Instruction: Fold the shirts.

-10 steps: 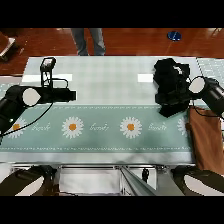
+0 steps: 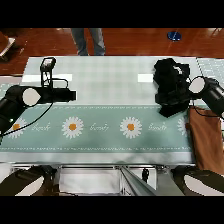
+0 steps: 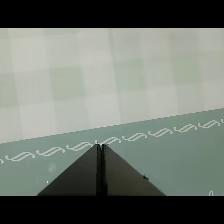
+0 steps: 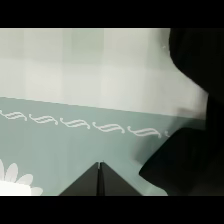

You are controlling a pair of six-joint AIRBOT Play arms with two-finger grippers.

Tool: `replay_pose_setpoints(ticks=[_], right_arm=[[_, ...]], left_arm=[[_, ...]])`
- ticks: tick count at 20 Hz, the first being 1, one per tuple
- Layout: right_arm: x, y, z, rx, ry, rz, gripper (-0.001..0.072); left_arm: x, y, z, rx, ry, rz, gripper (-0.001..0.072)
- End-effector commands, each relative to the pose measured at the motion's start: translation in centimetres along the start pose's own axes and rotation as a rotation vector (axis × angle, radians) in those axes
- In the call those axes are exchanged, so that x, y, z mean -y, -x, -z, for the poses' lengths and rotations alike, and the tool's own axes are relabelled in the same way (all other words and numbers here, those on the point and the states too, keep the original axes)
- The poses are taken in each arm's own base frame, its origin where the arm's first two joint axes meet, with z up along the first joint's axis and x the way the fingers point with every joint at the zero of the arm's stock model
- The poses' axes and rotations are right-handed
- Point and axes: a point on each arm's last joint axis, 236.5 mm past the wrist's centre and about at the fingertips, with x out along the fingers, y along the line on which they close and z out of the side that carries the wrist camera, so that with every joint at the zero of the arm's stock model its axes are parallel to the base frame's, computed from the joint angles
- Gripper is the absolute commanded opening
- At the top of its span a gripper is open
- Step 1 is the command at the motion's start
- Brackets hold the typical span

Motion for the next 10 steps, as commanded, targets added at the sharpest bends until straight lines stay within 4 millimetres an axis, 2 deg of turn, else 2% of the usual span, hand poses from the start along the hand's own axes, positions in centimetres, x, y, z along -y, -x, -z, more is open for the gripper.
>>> replay_pose_setpoints(ticks=[1, 10], right_arm=[[-0.03, 0.02, -0.03, 0.001, 0.0, -0.001, 0.0027], [-0.04, 0.02, -0.03, 0.001, 0.0, -0.001, 0.0027]], left_arm=[[0.02, 0.01, -0.04, 0.001, 0.0, 0.0, 0.002], [0.04, 0.02, -0.42, 0.017, 0.0, 0.001, 0.002]])
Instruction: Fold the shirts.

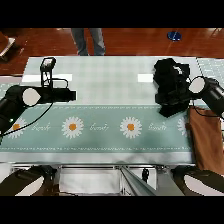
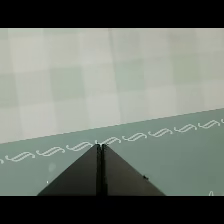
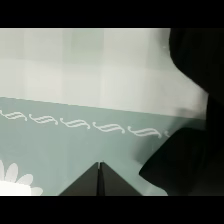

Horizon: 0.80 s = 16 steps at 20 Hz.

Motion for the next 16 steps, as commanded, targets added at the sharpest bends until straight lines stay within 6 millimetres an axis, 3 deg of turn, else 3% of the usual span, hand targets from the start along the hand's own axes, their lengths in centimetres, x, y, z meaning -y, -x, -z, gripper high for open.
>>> replay_pose_setpoints(ticks=[1, 6, 7, 8, 9, 10, 12, 16], right_arm=[[0.0, 0.0, 0.0, 0.001, 0.0, -0.001, 0.0027], [0.0, 0.0, -0.2, 0.008, 0.0, 0.0, 0.0028], [0.0, 0.0, -0.5, 0.021, 0.001, 0.001, 0.0028], [0.2, 0.0, -1.1, 0.047, 0.006, 0.01, 0.0037], [0.2, 0.1, -2.0, 0.082, 0.006, 0.01, 0.0171], [0.2, 0.2, -3.0, 0.125, 0.007, 0.012, 0.0428], [1.1, 1.2, -6.2, 0.253, 0.045, 0.048, 0.0417], [6.1, 5.5, -13.3, 0.484, -0.061, 0.158, 0.0417]], left_arm=[[0.0, 0.0, -0.8, 0.034, 0.0, 0.002, 0.002], [0.1, 0.0, -1.6, 0.067, 0.0, 0.004, 0.0021], [0.1, -0.1, -1.7, 0.072, 0.002, 0.004, 0.0067], [0.1, -0.2, -1.7, 0.07, 0.031, 0.004, 0.0278], [0.0, -0.5, -1.6, 0.065, 0.064, 0.003, 0.0505], [-0.1, -0.8, -1.5, 0.059, 0.072, 0.001, 0.0511], [-0.2, -1.3, -1.1, 0.043, 0.076, -0.001, 0.0511], [-0.1, -2.0, -0.7, 0.022, 0.095, 0.005, 0.051]])
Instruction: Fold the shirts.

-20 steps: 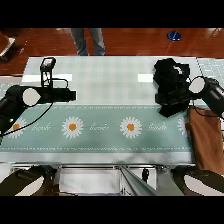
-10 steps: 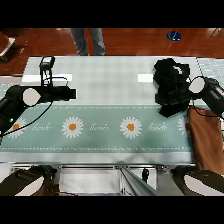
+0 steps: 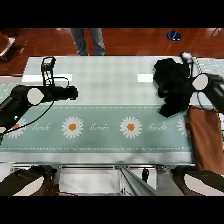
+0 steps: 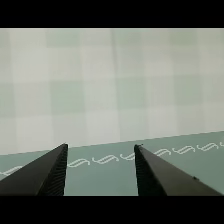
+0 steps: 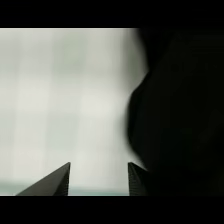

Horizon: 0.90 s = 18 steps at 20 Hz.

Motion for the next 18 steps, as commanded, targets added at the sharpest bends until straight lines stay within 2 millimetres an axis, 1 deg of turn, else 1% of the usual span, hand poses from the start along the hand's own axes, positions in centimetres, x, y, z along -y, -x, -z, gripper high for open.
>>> replay_pose_setpoints(ticks=[1, 4, 6, 9, 11, 13, 15, 16, 17, 18], right_arm=[[4.1, 0.7, -6.3, 0.165, -0.05, 0.09, 0.0417], [7.3, -1.2, -7.5, 0.102, -0.088, 0.139, 0.0417], [9.1, -2.7, -7.3, 0.054, -0.118, 0.159, 0.0417], [12.1, -5.1, -5.7, -0.027, -0.189, 0.189, 0.0417], [13.3, -6.8, -3.9, -0.094, -0.213, 0.2, 0.0417], [13.3, -8.5, -1.9, -0.16, -0.231, 0.188, 0.0417], [12.0, -10.0, -0.2, -0.218, -0.257, 0.13, 0.0416], [11.1, -10.6, 0.7, -0.251, -0.276, 0.093, 0.0397], [10.4, -10.8, 1.4, -0.283, -0.287, 0.062, 0.0353], [9.6, -10.8, 2.1, -0.316, -0.275, 0.029, 0.0214]], left_arm=[[0.2, -0.5, 0.3, -0.012, 0.031, 0.012, 0.051], [0.3, -0.7, 0.4, -0.017, 0.036, 0.014, 0.051], [0.3, -0.7, 0.4, -0.018, 0.037, 0.014, 0.051], [0.3, -0.8, 0.4, -0.019, 0.037, 0.014, 0.051], [0.2, -0.8, 0.5, -0.02, 0.037, 0.013, 0.051], [0.2, -1.1, 0.6, -0.028, 0.038, 0.011, 0.051], [0.1, -1.4, 0.9, -0.038, 0.039, 0.008, 0.051], [0.1, -1.6, 1.1, -0.045, 0.042, 0.008, 0.051], [0.2, -1.7, 1.2, -0.051, 0.051, 0.013, 0.051], [0.4, -1.9, 1.4, -0.06, 0.068, 0.024, 0.051]])
